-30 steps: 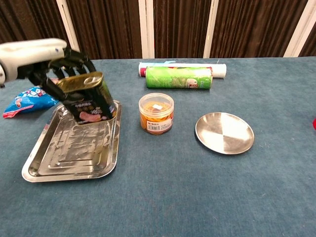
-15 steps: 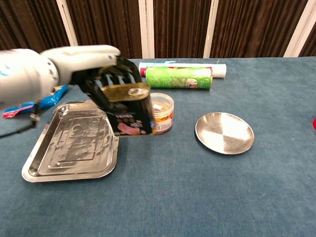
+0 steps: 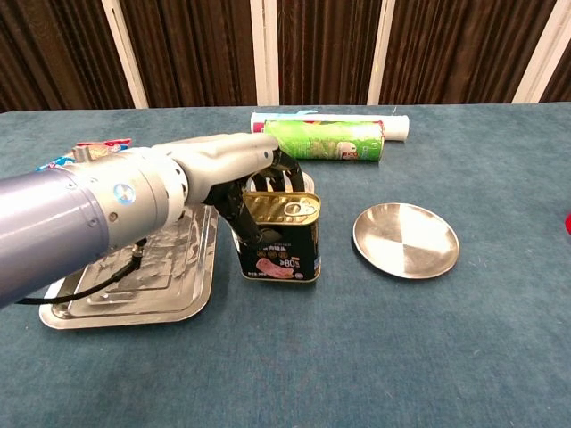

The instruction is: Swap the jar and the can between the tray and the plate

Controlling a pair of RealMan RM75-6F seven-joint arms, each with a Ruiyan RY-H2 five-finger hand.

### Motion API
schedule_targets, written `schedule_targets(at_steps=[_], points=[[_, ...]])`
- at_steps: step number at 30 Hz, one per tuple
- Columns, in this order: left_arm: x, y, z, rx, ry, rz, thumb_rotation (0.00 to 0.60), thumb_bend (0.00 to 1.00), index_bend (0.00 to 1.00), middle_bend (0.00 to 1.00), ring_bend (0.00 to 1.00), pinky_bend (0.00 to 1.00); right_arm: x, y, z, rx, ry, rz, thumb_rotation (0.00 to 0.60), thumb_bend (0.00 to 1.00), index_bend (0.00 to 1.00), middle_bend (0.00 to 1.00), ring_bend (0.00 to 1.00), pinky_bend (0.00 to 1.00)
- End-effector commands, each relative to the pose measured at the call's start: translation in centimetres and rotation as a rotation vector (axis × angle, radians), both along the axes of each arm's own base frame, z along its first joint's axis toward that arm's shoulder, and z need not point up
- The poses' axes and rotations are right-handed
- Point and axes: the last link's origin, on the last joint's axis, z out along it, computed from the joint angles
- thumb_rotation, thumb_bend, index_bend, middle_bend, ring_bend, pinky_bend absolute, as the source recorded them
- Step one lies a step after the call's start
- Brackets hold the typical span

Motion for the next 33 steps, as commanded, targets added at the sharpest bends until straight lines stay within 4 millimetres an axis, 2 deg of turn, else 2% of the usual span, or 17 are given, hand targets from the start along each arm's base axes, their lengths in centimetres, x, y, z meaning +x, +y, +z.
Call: schedule_targets(at_steps=[1,5,13,20,24,27,31,33], points=[[0.1,-0.1,-0.1,0.002,0.012,-0.003,0.6,0.5,0.38,0.29,0.24,0.3,0.0,0.0,0.0,0.001,0.0,-0.001,0.6,0.0,0.0,0.0,0.0,0.0],[0.1,-0.5,0.2,-0.011,0.032,-0.011,0.6,0.39,0.35,0.24,0.19,0.26,-0.1,0.0,0.0,0.003,-0.001,-0.007,0.6,0.0,0.0,0.0,0.0,0.0],[0.2,-0.7,0.6,-0.027,0.064,-0.015,0.6,0.23,0.33,0.2,0.16,0.24,-0.1,0.0,0.1,-0.003,-0.006,-0.017,0.6,0.0,0.0,0.0,0.0,0.0],[1.1,-1.1,1.1,-0.033,0.041,-0.039,0.6,0.18,0.3,0.16,0.12,0.23,-0.3,0.1,0.2,-0.008,-0.007,-0.031,0.6,0.0,0.0,0.0,0.0,0.0],[1.6,-1.3,3.0,0.0,-0.021,-0.044,0.6,0.18,0.31,0.16,0.12,0.23,-0.2,0.2,0.4,-0.017,-0.01,-0.03,0.6,0.0,0.0,0.0,0.0,0.0],[1.7,-1.0,4.9,0.092,-0.056,-0.056,0.6,0.16,0.3,0.15,0.1,0.22,-0.1,0.1,0.5,-0.031,-0.012,-0.028,0.6,0.0,0.0,0.0,0.0,0.0],[1.2,-0.1,6.9,0.171,-0.141,-0.019,0.6,0.11,0.24,0.05,0.0,0.09,-0.1,0.1,0.5,-0.03,-0.015,-0.029,0.6,0.0,0.0,0.0,0.0,0.0],[0.6,0.6,7.7,0.177,-0.184,0.013,0.6,0.07,0.21,0.02,0.0,0.06,0.0,0.2,0.4,-0.026,-0.012,-0.028,0.6,0.0,0.0,0.0,0.0,0.0]])
